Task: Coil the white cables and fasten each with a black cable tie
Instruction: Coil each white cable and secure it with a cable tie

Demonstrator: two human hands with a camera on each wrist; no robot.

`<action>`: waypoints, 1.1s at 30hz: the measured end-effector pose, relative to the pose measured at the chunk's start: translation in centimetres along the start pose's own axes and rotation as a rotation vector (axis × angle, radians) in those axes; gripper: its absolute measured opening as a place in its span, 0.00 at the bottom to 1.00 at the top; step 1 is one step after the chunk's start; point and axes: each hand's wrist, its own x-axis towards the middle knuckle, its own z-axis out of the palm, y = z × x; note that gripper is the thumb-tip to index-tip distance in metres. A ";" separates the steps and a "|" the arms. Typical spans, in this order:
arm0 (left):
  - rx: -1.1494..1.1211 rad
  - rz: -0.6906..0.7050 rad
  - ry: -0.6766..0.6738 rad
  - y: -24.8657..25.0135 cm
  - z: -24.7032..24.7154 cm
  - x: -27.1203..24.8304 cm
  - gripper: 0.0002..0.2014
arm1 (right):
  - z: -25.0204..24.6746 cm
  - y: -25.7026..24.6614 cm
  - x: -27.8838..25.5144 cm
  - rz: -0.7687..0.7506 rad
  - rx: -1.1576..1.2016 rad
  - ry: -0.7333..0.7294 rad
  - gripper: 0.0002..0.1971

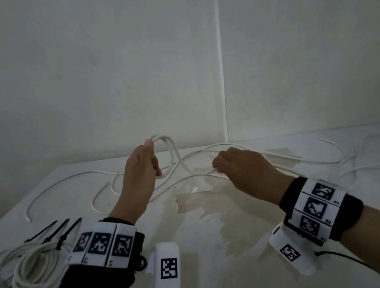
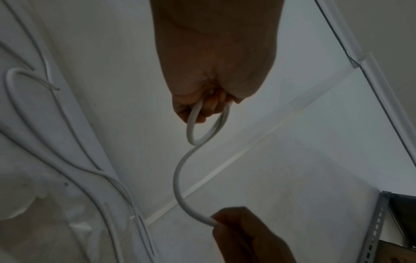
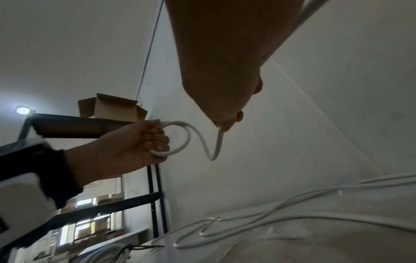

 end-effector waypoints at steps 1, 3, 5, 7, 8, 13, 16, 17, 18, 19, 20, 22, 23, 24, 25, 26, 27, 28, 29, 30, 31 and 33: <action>0.021 0.008 -0.004 0.0 0.2 -0.1 0.20 | 0.1 -0.3 0.1 -0.049 0.007 0.018 0.15; 0.069 0.027 -0.021 0.0 0.7 -0.3 0.19 | 0.2 -1.1 0.4 -0.139 0.029 0.049 0.17; 0.098 0.042 -0.049 -0.1 1.3 -0.6 0.18 | 0.1 -1.7 0.9 -0.201 0.042 0.086 0.15; 0.113 0.049 -0.084 -0.2 1.9 -1.0 0.18 | -0.5 -2.1 1.6 -0.252 0.017 0.128 0.11; 0.125 0.053 -0.099 -0.3 2.2 -1.3 0.18 | -0.7 -2.3 2.0 -0.274 -0.001 0.146 0.10; 0.093 0.039 -0.220 -0.2 3.4 -2.3 0.18 | -0.6 -2.3 3.0 -0.306 0.008 0.268 0.10; 0.078 0.012 -0.290 0.1 3.4 -2.4 0.19 | -0.8 -2.1 3.1 -0.259 0.154 0.275 0.04; 0.114 0.021 -0.300 0.1 3.3 -2.4 0.20 | -1.1 -2.1 3.0 -0.212 0.238 0.269 0.02; 0.151 0.028 -0.312 0.1 3.3 -2.5 0.20 | -1.5 -2.1 3.0 -0.128 0.329 0.246 0.05; 0.173 0.026 -0.331 0.1 3.4 -2.6 0.20 | -1.9 -2.0 3.0 -0.027 0.412 0.215 0.10; 0.177 0.015 -0.358 0.1 3.5 -2.9 0.20 | -2.3 -1.7 2.9 0.048 0.453 0.181 0.15; 0.153 -0.012 -0.405 0.1 3.7 -3.3 0.19 | -2.6 -1.1 2.9 0.072 0.416 0.165 0.18; 0.139 -0.029 -0.420 0.3 3.8 -3.4 0.20 | -2.6 -0.9 2.8 0.069 0.398 0.170 0.17; 0.121 -0.044 -0.436 0.6 4.0 -3.5 0.20 | -2.7 -0.5 2.8 0.083 0.412 0.161 0.17; 0.095 -0.053 -0.454 0.8 4.2 -3.6 0.20 | -2.8 -0.1 2.9 0.106 0.439 0.149 0.17; 0.068 -0.063 -0.470 1.0 4.4 -3.7 0.20 | -2.9 0.3 3.0 0.127 0.464 0.135 0.18; 0.042 -0.076 -0.480 1.2 4.5 -3.8 0.20 | -3.0 0.7 3.1 0.149 0.482 0.118 0.17; 0.020 -0.090 -0.486 1.2 4.6 -3.8 0.20 | -3.1 1.0 3.3 0.171 0.510 0.101 0.15; -0.004 -0.103 -0.489 1.2 4.7 -3.8 0.20 | -3.2 1.3 3.3 0.194 0.555 0.093 0.12; -0.032 -0.117 -0.489 1.2 4.8 -3.8 0.20 | -3.3 1.6 3.3 0.218 0.602 0.095 0.11; -0.062 -0.128 -0.485 1.3 4.9 -3.8 0.20 | -3.3 1.7 3.3 0.239 0.640 0.101 0.11; -0.112 -0.154 -0.457 1.4 5.1 -3.6 0.19 | -3.2 1.9 3.2 0.265 0.672 0.104 0.12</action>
